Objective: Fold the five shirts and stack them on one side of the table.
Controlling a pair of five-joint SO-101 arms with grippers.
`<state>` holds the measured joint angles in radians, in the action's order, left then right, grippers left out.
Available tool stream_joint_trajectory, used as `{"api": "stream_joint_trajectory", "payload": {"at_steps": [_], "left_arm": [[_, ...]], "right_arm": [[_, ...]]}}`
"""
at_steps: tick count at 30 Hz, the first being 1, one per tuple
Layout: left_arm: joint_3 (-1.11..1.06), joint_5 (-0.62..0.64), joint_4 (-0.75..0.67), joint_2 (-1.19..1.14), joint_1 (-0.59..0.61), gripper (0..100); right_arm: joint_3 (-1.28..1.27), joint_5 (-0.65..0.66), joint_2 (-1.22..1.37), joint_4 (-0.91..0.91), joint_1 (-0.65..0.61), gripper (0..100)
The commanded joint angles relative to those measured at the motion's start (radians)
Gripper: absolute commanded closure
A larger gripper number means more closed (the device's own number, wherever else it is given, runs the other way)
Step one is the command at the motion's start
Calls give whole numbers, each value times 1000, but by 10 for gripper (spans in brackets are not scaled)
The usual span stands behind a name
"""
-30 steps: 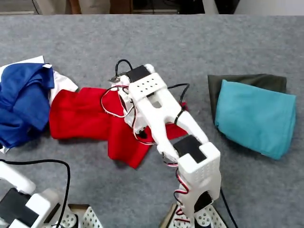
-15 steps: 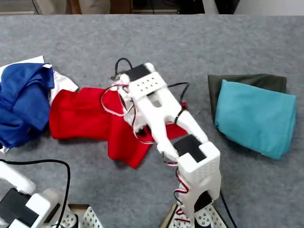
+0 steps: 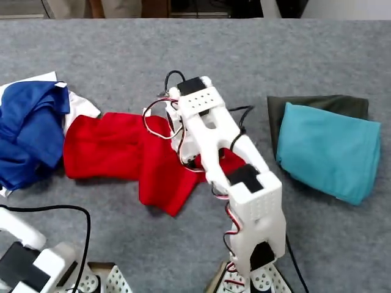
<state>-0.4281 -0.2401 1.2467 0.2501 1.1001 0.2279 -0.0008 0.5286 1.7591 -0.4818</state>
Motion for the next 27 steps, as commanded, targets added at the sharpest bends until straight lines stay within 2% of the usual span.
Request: {"api": "stream_joint_trajectory", "payload": {"at_steps": [1,12,16,18,22,27], "left_arm": [[-8,0,-32,38,8,783],[-14,-3,-35,38,8,783],[-14,-3,-35,38,8,783],[-14,-3,-35,38,8,783],[-14,-3,-35,38,8,783],[-11,-5,-35,38,8,783]], "right_arm": [[42,-11,8,-34,19,825],[42,-11,36,-97,21,837],[44,-3,38,-92,21,979],[59,-3,36,-72,22,982],[186,-8,36,23,22,976],[363,-3,-77,29,10,992]]}}
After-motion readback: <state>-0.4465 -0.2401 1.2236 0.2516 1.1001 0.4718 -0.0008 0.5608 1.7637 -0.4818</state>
